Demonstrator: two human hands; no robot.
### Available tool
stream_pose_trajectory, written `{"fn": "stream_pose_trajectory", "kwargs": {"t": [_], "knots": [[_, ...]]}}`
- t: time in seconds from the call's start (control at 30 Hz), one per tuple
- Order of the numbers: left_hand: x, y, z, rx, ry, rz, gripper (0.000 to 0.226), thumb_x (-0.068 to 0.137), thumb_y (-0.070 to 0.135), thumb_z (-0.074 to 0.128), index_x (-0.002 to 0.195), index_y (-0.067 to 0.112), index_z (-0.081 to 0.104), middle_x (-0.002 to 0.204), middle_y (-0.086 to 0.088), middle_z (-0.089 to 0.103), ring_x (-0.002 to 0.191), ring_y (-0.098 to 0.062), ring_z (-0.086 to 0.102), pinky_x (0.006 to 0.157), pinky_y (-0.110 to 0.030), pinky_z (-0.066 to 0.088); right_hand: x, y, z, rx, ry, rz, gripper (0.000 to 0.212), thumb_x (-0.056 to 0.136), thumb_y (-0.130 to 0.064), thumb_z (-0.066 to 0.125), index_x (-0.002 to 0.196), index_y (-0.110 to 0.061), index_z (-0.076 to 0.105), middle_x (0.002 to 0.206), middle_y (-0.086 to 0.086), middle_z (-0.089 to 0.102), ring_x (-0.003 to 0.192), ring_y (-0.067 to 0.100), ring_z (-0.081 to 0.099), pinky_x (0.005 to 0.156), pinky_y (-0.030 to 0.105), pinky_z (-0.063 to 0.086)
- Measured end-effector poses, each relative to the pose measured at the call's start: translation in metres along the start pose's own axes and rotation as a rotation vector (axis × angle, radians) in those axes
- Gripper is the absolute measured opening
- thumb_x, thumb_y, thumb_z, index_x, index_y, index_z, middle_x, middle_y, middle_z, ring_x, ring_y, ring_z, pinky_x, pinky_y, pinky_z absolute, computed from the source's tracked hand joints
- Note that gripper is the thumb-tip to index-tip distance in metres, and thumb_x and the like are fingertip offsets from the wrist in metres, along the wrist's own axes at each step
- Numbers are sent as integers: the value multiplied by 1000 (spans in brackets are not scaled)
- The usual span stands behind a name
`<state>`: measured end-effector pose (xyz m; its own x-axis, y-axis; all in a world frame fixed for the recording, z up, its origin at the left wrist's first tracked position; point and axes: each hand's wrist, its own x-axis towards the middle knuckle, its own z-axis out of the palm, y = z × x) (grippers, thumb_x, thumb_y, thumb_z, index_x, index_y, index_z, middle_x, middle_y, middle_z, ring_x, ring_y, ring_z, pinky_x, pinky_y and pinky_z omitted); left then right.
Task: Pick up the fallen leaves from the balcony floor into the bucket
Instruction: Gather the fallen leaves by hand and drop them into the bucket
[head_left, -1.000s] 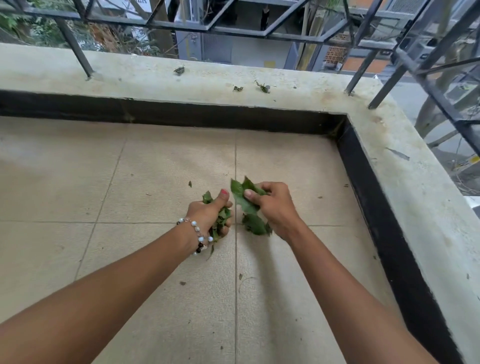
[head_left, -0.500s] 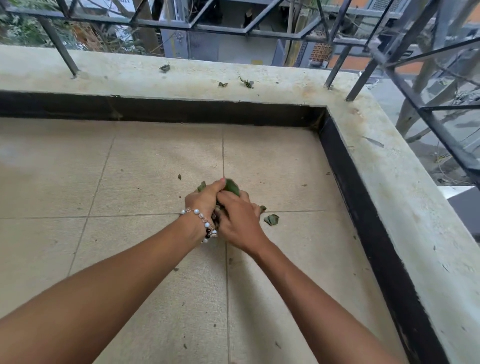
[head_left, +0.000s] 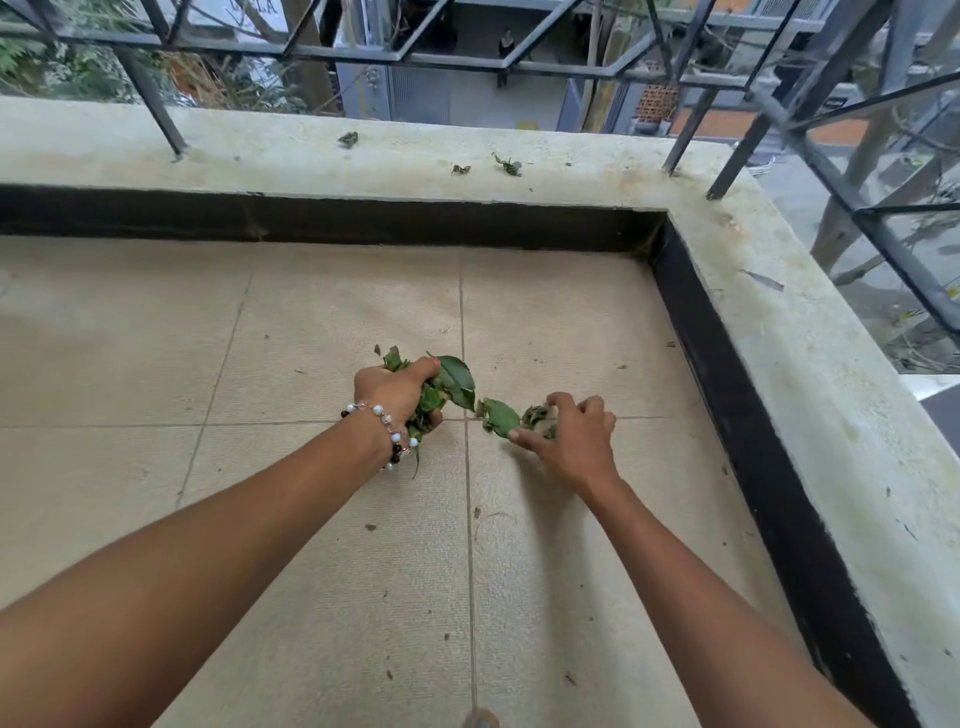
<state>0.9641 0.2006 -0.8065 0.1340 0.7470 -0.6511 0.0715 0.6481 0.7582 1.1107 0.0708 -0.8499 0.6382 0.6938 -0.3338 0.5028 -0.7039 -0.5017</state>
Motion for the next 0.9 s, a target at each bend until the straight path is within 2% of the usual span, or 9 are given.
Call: {"fn": "stream_pose_trajectory", "kwargs": {"t": [0.17, 0.3, 0.37, 0.43, 0.53, 0.63, 0.77, 0.83, 0.9], "knots": [[9, -2, -20, 27, 22, -7, 22, 77, 8, 77, 78, -7, 61, 74, -24, 66, 55, -29, 60, 41, -26, 48, 7, -36, 23, -243, -12, -225, 68, 87, -52, 61, 144, -28, 33, 133, 13, 35, 119, 30, 33, 99, 40, 38], [16, 0, -37, 26, 43, -18, 23, 77, 8, 77, 81, -8, 62, 73, -24, 66, 50, -27, 59, 41, -25, 47, -1, -50, 36, -460, -77, -330, 52, 100, -30, 41, 148, -37, 23, 150, 13, 22, 128, 37, 26, 103, 49, 33], [20, 0, -45, 21, 55, -21, 23, 77, 9, 77, 81, -8, 62, 74, -24, 66, 48, -27, 59, 41, -25, 47, -9, -49, 42, -519, -79, -383, 51, 102, -21, 31, 150, -34, 22, 156, 13, 14, 135, 40, 21, 107, 51, 30], [24, -2, -52, 8, 68, -24, 23, 76, 9, 77, 80, -9, 62, 74, -24, 66, 46, -27, 59, 42, -26, 47, -15, -46, 44, -527, -38, -452, 51, 102, -13, 32, 151, -25, 25, 155, 12, 21, 136, 37, 23, 107, 46, 33], [26, -3, -59, -2, 82, -31, 22, 77, 9, 76, 78, -8, 61, 73, -24, 66, 43, -26, 58, 42, -25, 46, -16, -33, 45, -484, 64, -572, 41, 98, -5, 42, 137, -10, 48, 137, 9, 47, 121, 28, 39, 90, 33, 44], [25, -3, -61, -1, 59, -40, 23, 77, 9, 75, 82, -9, 62, 73, -23, 65, 45, -26, 58, 41, -24, 46, -11, -23, 41, -390, 101, -569, 23, 92, -1, 51, 103, -7, 69, 103, 4, 65, 101, 23, 50, 71, 24, 36], [23, -3, -63, 4, 46, -39, 23, 78, 7, 75, 85, -10, 61, 71, -23, 64, 43, -25, 57, 40, -23, 45, -19, -34, 25, 186, 129, -386, 18, 84, 0, 66, 93, -10, 78, 87, -3, 74, 80, 4, 60, 69, 0, 38], [23, -5, -66, 15, 49, -40, 23, 78, 8, 75, 83, -10, 61, 69, -22, 64, 43, -25, 57, 41, -24, 45, -30, -41, 30, 115, 17, -507, 16, 82, -3, 68, 92, -11, 77, 87, -3, 73, 80, 7, 61, 71, 1, 38], [23, -7, -69, 22, 55, -36, 22, 77, 8, 75, 80, -9, 61, 68, -21, 63, 44, -26, 56, 41, -24, 45, -40, -40, 50, -124, -94, -696, 12, 81, -7, 68, 91, -9, 74, 91, 0, 69, 85, 19, 57, 74, 16, 40]]}}
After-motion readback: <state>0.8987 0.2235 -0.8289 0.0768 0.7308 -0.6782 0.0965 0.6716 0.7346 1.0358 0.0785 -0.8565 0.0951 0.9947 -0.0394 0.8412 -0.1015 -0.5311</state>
